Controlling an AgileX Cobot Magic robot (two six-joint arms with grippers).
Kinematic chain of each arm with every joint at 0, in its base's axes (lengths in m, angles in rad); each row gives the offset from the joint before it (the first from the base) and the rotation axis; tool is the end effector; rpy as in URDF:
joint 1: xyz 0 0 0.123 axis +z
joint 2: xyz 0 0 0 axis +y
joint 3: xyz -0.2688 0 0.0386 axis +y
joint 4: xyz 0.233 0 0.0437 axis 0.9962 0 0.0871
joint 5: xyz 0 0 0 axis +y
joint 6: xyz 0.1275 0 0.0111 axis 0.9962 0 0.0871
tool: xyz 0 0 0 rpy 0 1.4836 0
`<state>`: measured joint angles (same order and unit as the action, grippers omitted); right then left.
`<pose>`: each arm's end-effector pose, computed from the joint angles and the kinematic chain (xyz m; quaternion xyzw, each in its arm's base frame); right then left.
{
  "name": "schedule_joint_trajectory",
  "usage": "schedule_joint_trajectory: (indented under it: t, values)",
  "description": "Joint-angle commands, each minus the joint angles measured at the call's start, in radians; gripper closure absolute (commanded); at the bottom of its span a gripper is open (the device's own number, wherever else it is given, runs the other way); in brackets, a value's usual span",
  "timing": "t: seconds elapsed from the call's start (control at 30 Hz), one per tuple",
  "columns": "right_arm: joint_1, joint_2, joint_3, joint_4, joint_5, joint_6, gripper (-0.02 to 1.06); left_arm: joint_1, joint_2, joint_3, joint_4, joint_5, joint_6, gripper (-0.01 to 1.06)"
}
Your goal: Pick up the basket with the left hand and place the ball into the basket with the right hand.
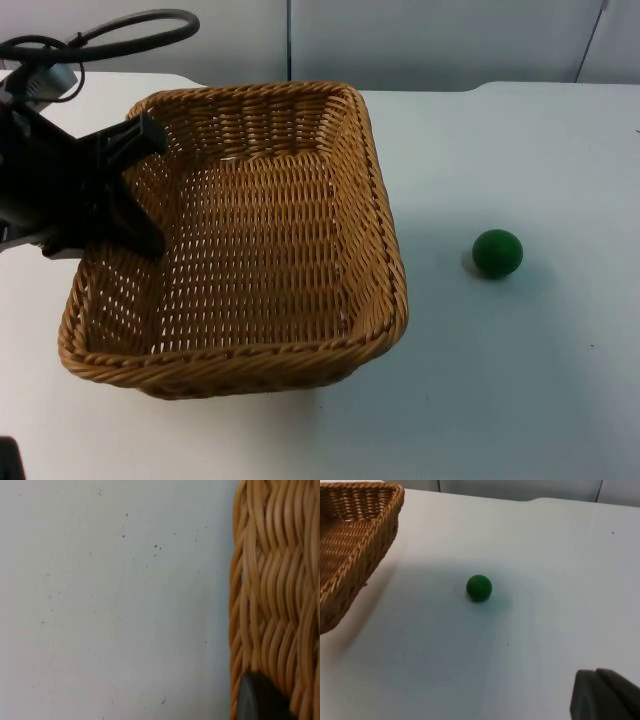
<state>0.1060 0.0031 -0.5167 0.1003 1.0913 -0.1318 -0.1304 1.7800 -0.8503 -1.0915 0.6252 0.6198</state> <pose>0.0240 0.0140 0.2551 -0.1046 0.8501 0.0434 0.5142 0.2999 -0.1064 0.1169 -0.0638 0.9425 -0.3047 0.1215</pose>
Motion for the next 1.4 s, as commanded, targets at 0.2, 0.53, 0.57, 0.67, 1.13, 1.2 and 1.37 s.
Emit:
schedule_joint_trajectory:
  t: [0.2, 0.53, 0.57, 0.67, 1.13, 1.2, 1.37]
  values:
    - [-0.005, -0.003, 0.004, -0.002, -0.007, 0.002, 1.05, -0.001, -0.014, 0.003, -0.027, 0.007, 0.002, 1.05]
    - [-0.005, -0.003, 0.004, 0.009, -0.009, 0.002, 1.05, -0.001, -0.014, 0.003, -0.027, 0.005, 0.002, 1.05]
    - [-0.005, -0.003, 0.004, 0.009, -0.009, 0.002, 1.05, -0.001, -0.014, 0.003, -0.027, 0.005, 0.002, 1.05]
    - [-0.005, -0.003, 0.004, 0.008, -0.009, 0.002, 1.05, -0.001, -0.014, 0.003, -0.027, 0.005, 0.002, 1.05]
    - [-0.005, 0.418, -0.071, -0.077, -0.309, 0.098, 1.05, -0.001, -0.014, 0.003, -0.027, 0.008, 0.002, 1.05]
    - [-0.005, 0.56, -0.12, -0.132, -0.338, 0.14, 1.05, -0.001, -0.014, 0.003, -0.027, 0.008, 0.002, 1.05]
    - [-0.005, 0.833, -0.237, -0.164, -0.358, 0.158, 1.03, -0.001, -0.014, 0.003, -0.027, 0.006, 0.006, 1.05]
